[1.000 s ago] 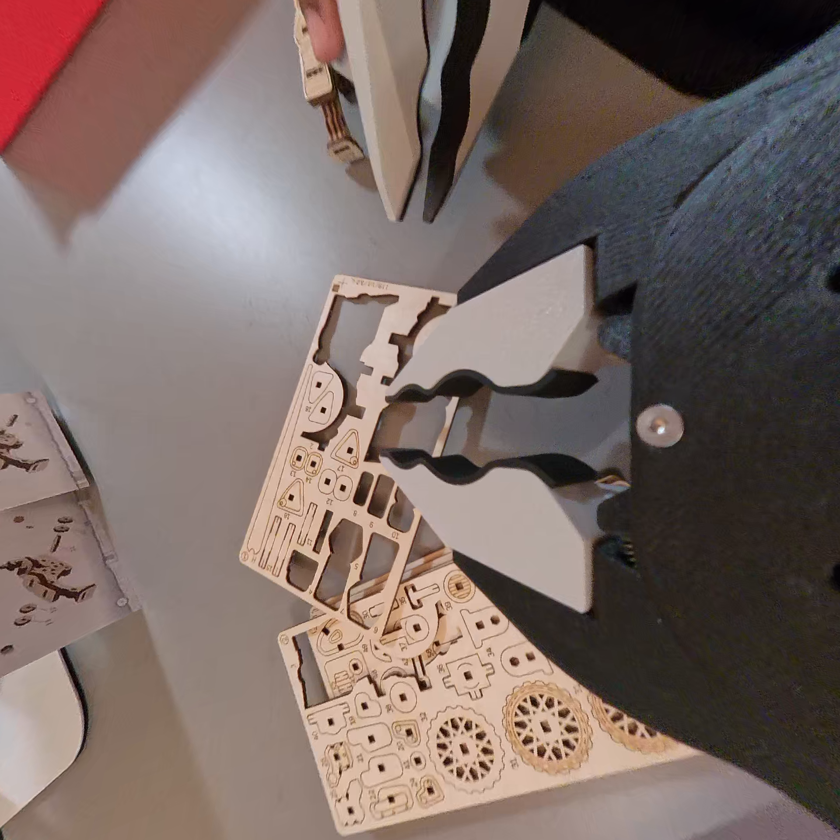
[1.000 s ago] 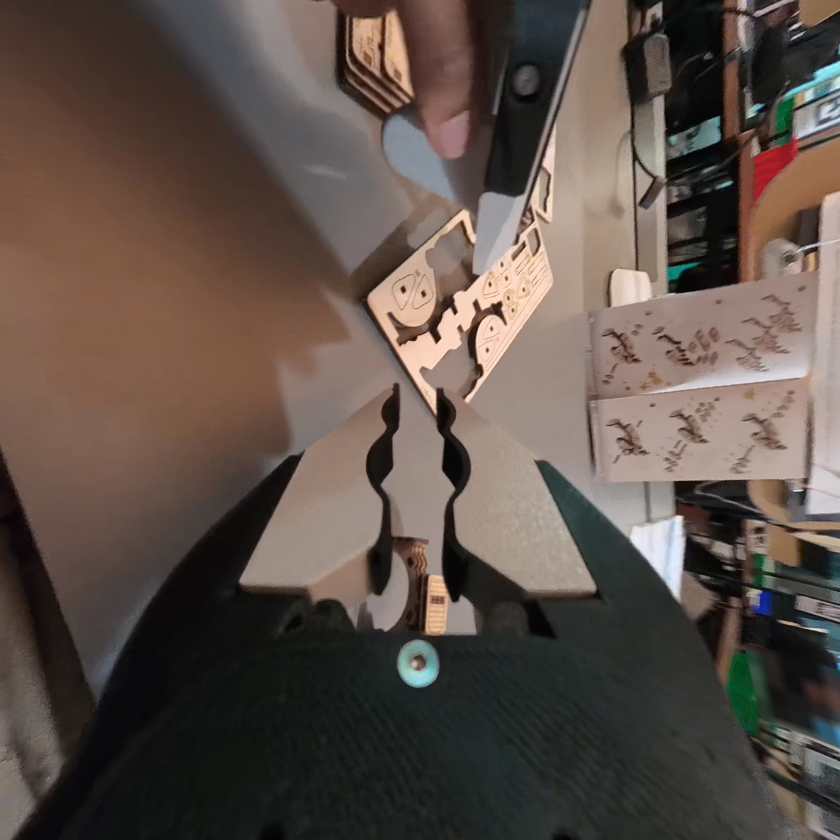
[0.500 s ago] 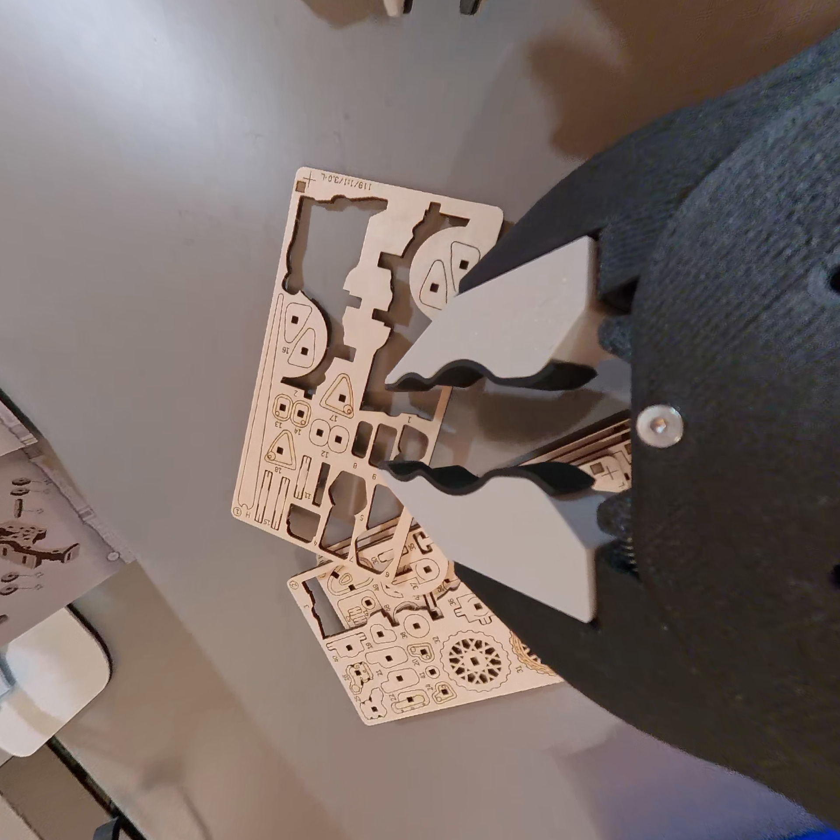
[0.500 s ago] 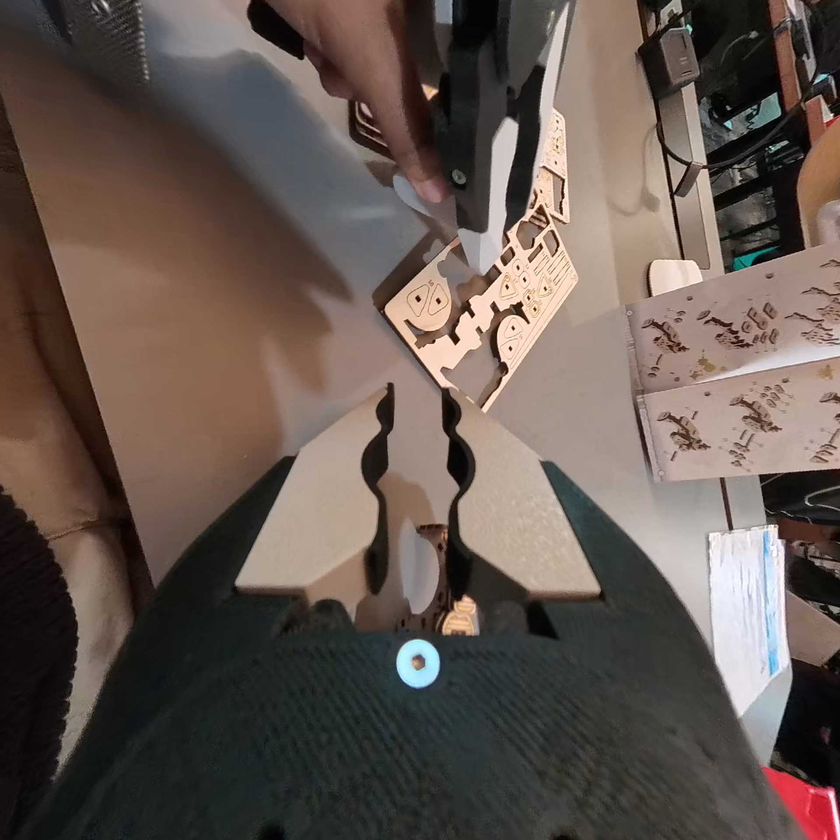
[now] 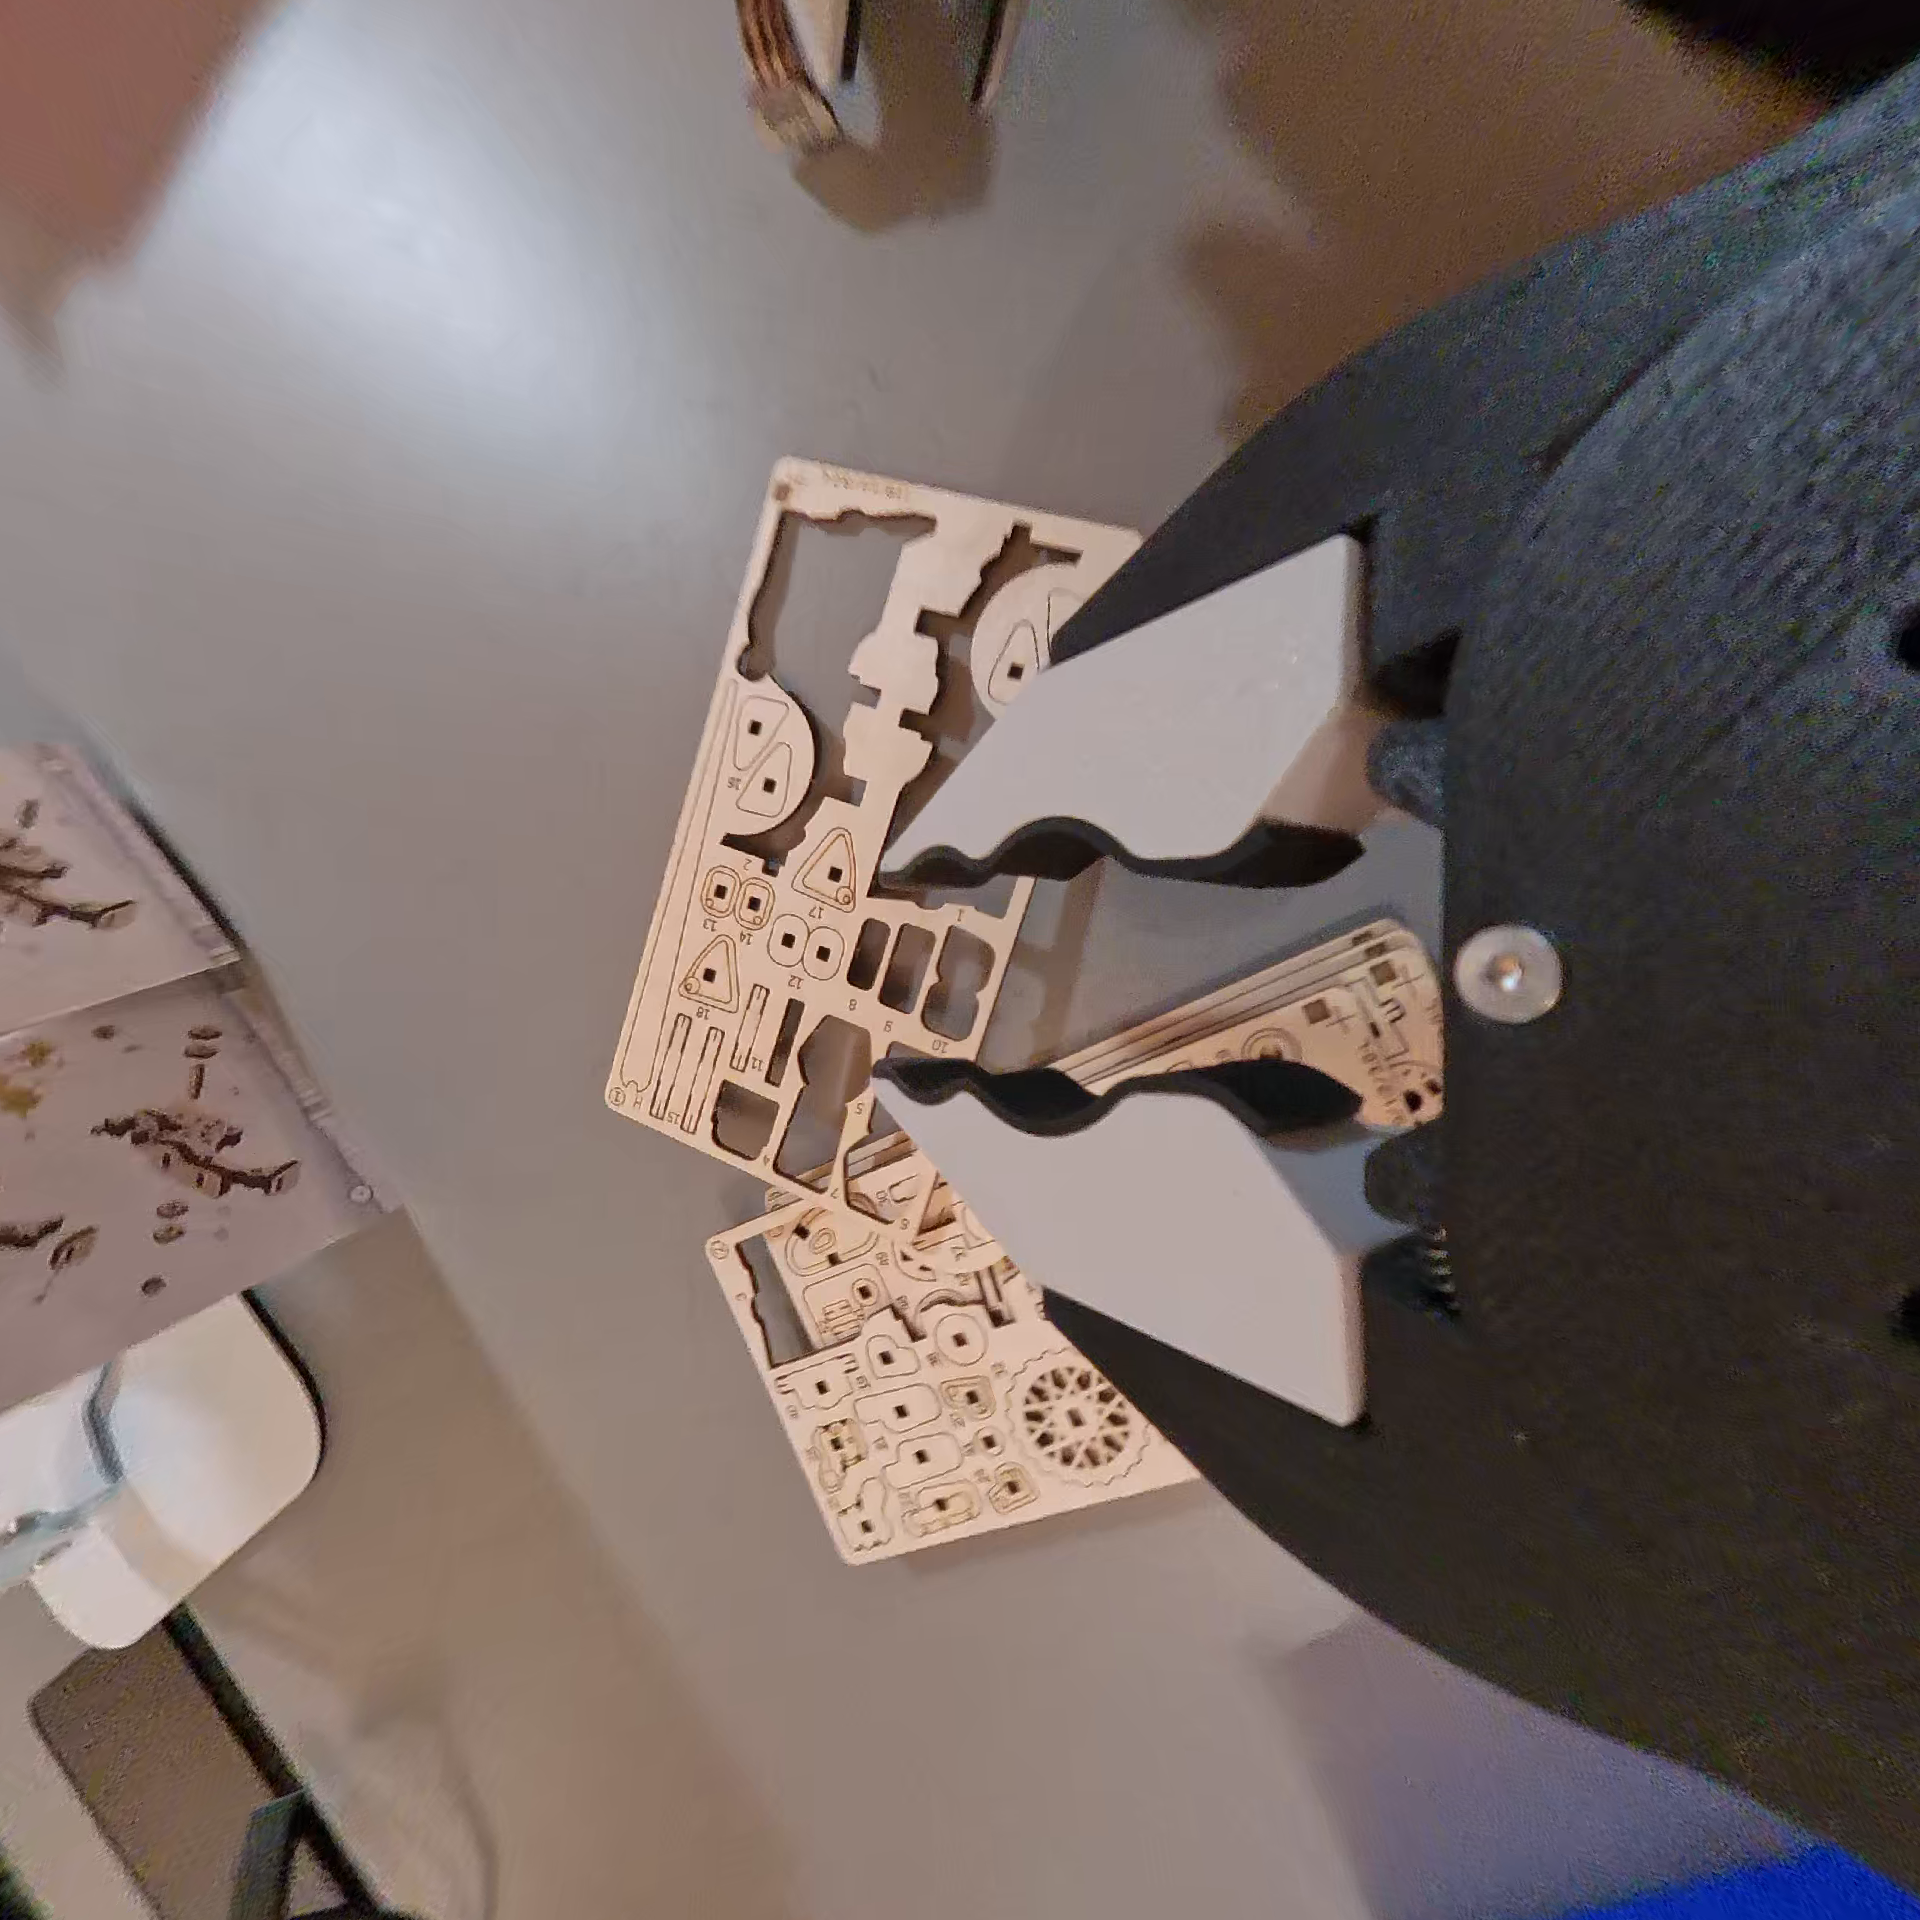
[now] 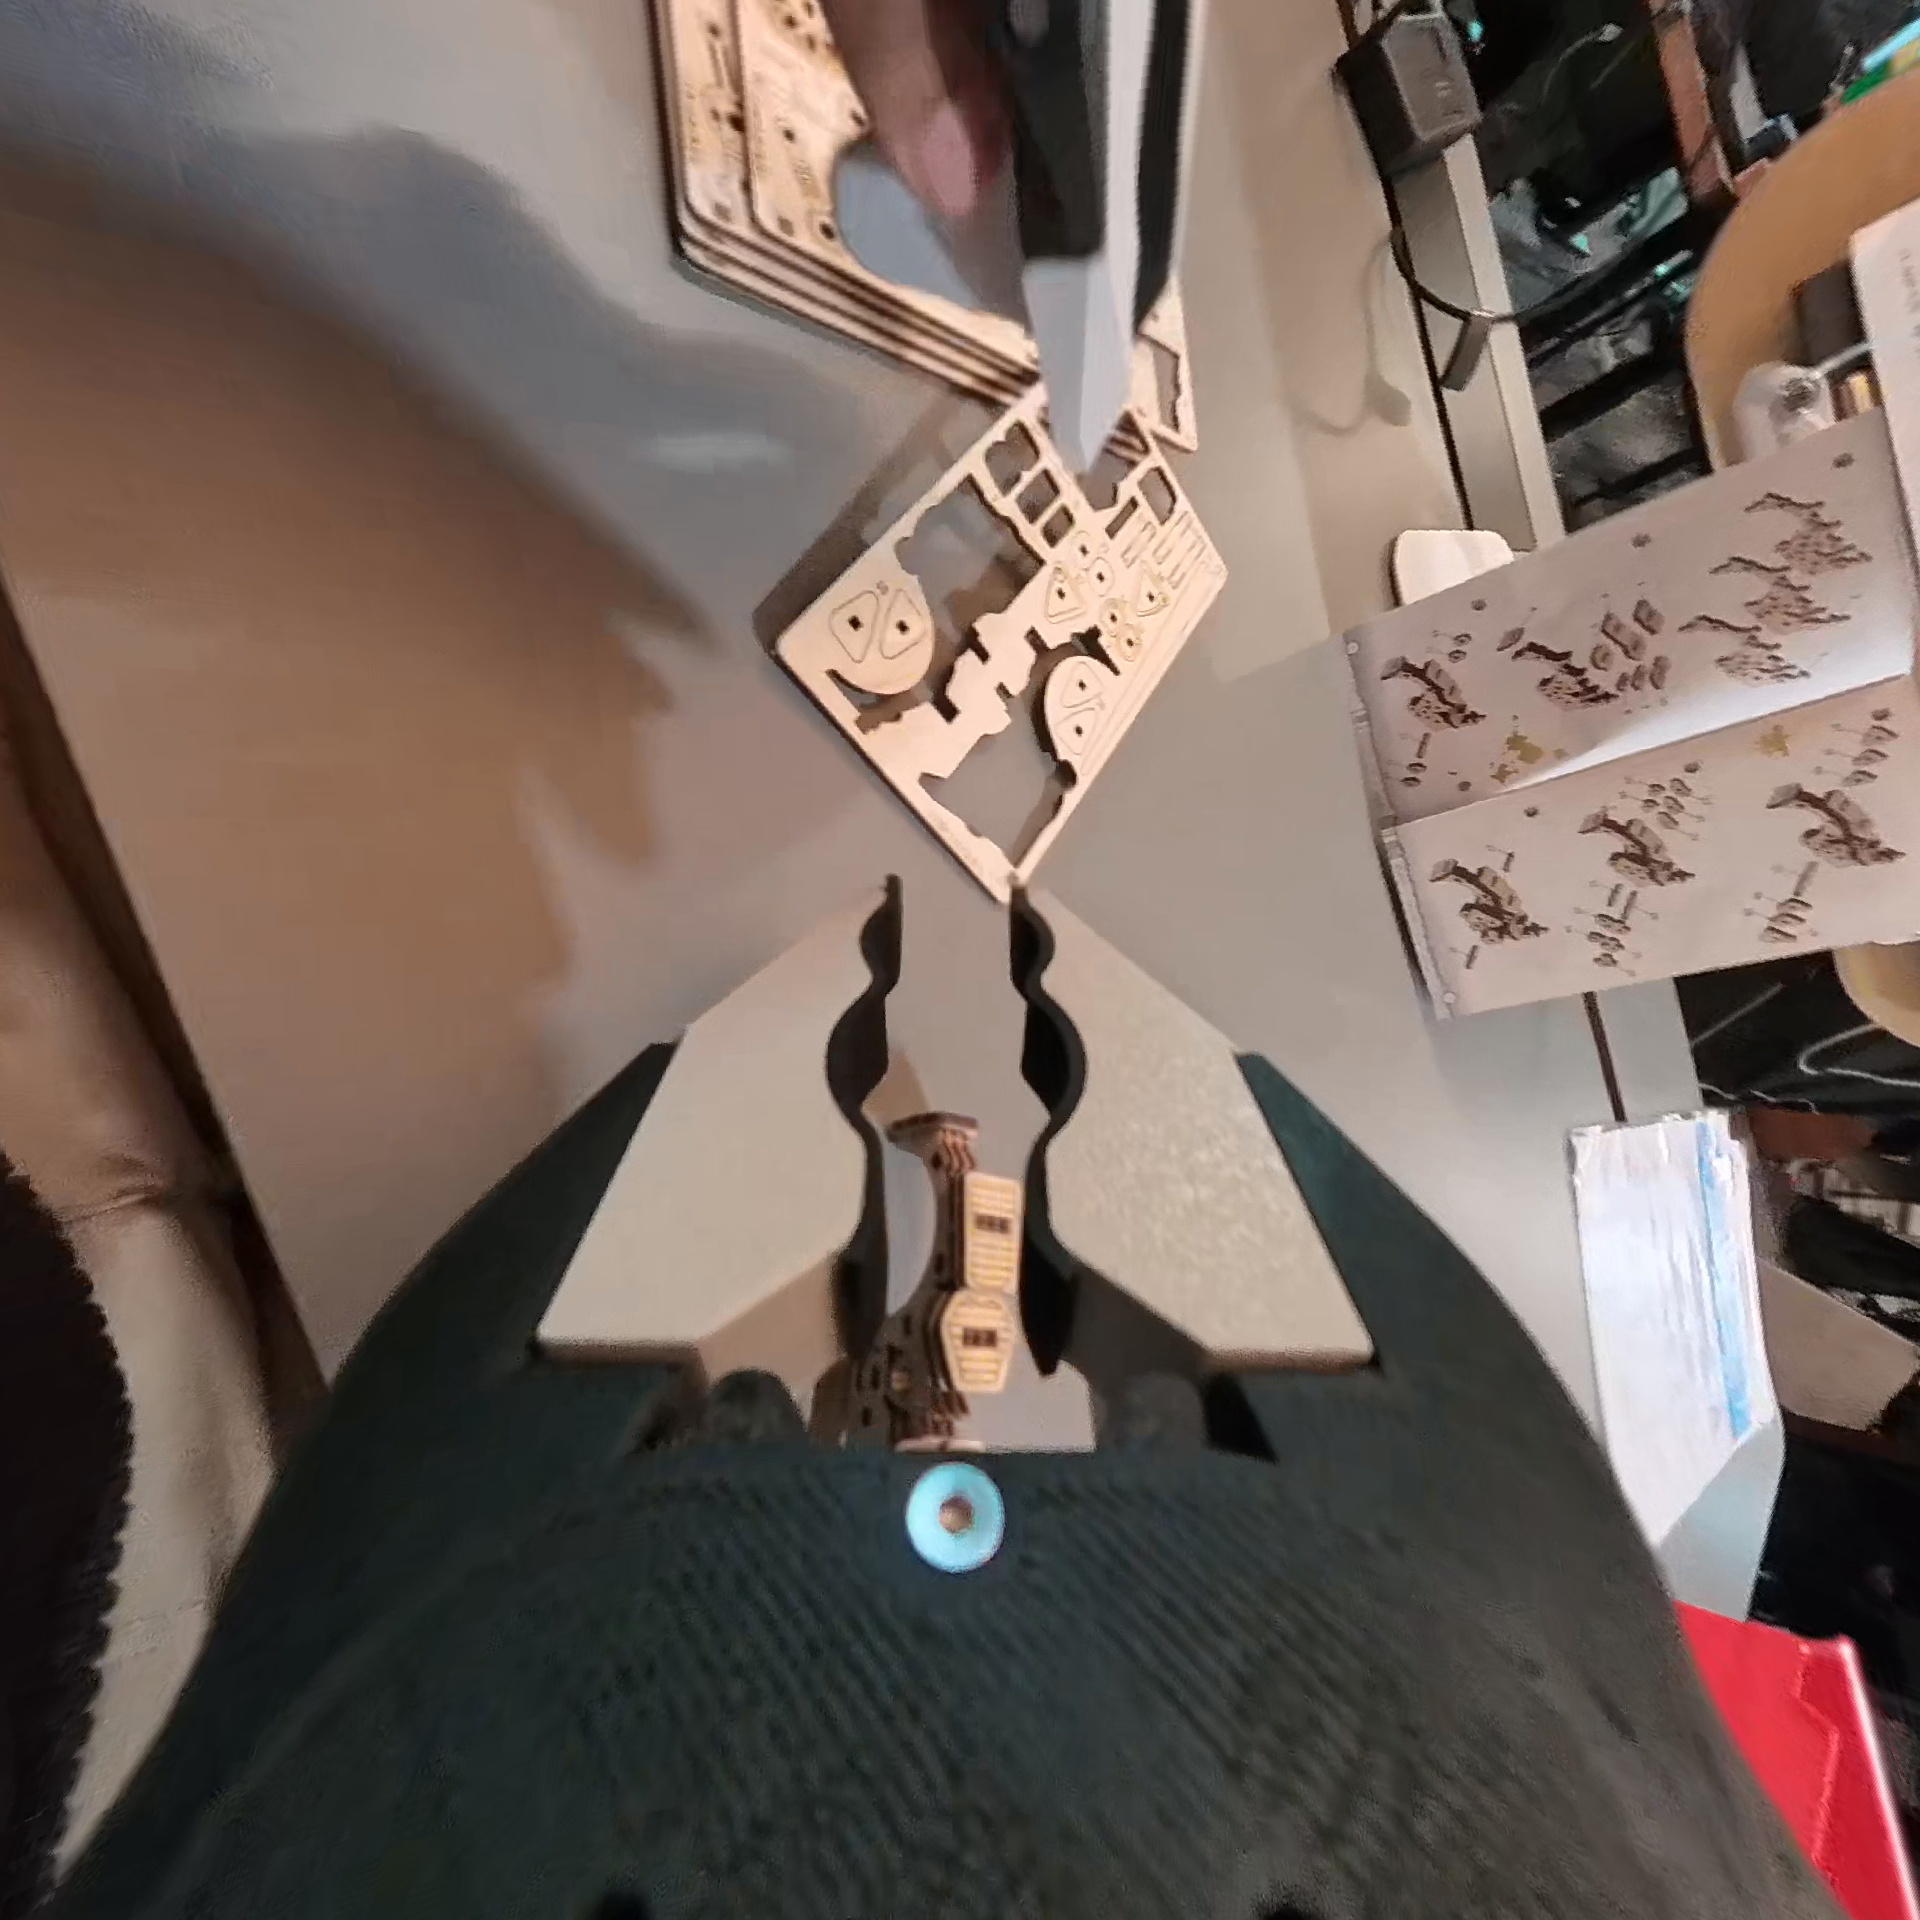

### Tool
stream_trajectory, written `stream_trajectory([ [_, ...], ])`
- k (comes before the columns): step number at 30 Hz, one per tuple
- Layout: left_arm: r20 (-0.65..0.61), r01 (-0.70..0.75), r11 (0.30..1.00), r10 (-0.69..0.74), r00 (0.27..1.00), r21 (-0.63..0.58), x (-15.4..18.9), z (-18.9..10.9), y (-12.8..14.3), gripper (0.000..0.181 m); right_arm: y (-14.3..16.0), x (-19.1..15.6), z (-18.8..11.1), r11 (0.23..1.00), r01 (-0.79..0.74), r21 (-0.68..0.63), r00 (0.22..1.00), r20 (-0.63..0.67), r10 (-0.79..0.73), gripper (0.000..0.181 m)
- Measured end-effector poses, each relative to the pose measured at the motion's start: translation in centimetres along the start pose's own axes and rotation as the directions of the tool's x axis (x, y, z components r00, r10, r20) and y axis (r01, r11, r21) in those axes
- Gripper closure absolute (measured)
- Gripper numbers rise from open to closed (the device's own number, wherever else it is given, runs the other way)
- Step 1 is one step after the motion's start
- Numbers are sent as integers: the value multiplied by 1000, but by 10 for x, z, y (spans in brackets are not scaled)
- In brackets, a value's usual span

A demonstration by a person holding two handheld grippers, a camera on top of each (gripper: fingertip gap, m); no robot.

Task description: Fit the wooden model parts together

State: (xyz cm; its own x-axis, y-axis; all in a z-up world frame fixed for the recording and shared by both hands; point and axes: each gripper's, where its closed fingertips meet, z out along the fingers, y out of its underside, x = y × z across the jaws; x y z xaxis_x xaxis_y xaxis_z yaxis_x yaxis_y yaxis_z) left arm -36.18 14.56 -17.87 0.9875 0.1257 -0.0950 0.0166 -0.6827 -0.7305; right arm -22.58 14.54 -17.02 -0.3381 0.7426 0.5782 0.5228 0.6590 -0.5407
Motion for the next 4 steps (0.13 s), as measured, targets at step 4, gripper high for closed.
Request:
stream_trajectory([
  [4,-205,308,951,-302,931,-6,7,-13,7,146,6,20,-7,998,-55,14,998,-28,55,162],
])
